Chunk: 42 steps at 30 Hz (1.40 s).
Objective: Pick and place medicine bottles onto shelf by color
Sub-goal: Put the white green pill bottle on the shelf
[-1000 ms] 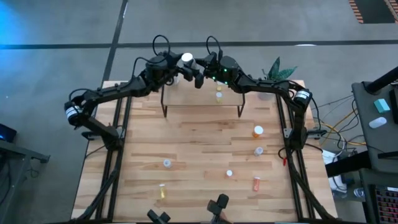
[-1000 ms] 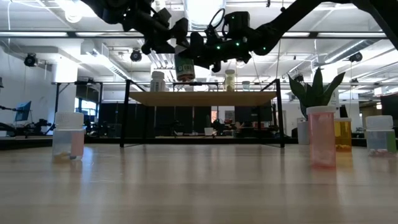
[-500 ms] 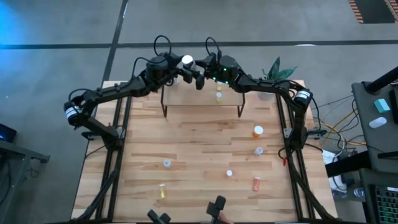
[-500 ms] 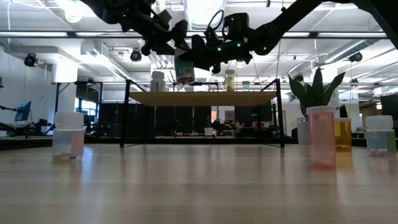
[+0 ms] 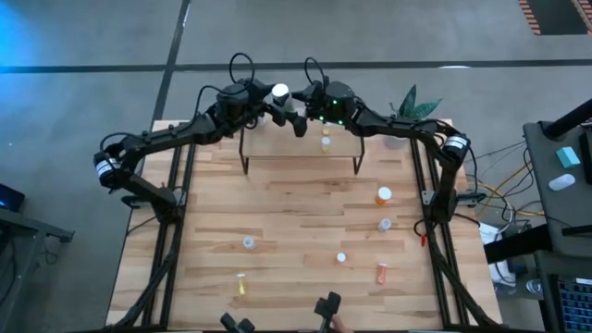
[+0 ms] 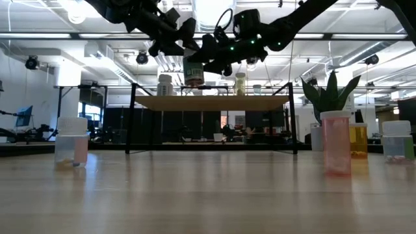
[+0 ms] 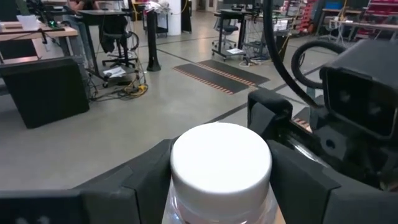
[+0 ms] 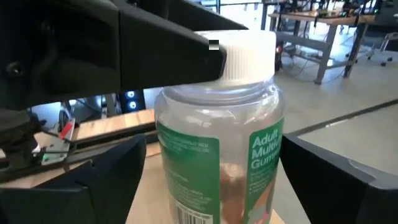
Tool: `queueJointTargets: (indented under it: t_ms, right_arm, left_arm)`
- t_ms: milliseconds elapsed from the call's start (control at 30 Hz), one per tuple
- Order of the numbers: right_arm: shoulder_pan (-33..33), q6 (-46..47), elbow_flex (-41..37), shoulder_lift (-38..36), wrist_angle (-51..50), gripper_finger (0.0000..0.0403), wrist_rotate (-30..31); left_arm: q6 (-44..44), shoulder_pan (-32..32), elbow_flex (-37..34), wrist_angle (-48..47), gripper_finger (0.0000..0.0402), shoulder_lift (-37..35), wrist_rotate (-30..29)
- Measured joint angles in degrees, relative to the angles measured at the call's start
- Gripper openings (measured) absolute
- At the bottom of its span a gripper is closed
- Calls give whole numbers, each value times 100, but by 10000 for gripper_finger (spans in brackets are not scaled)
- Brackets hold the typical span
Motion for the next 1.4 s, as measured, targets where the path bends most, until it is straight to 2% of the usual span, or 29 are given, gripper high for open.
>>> queueJointTargets:
  t_ms: [267, 533, 1100, 1400]
  right_arm:
    - [-2, -346, 136, -443, -1256, 356, 32]
    - [-13, -567, 58, -1072, -1864, 352, 68]
    - [-28, -601, -1156, -2703, -1816, 352, 72]
    - [-26, -561, -1646, -3063, -1611, 352, 73]
  left_arm:
    - [111, 4, 0, 0, 216, 0, 33]
    - [234, 4, 0, -7, 217, 9, 37]
    - [293, 101, 7, 153, 217, 594, 95]
    - [291, 236, 2, 69, 217, 566, 18]
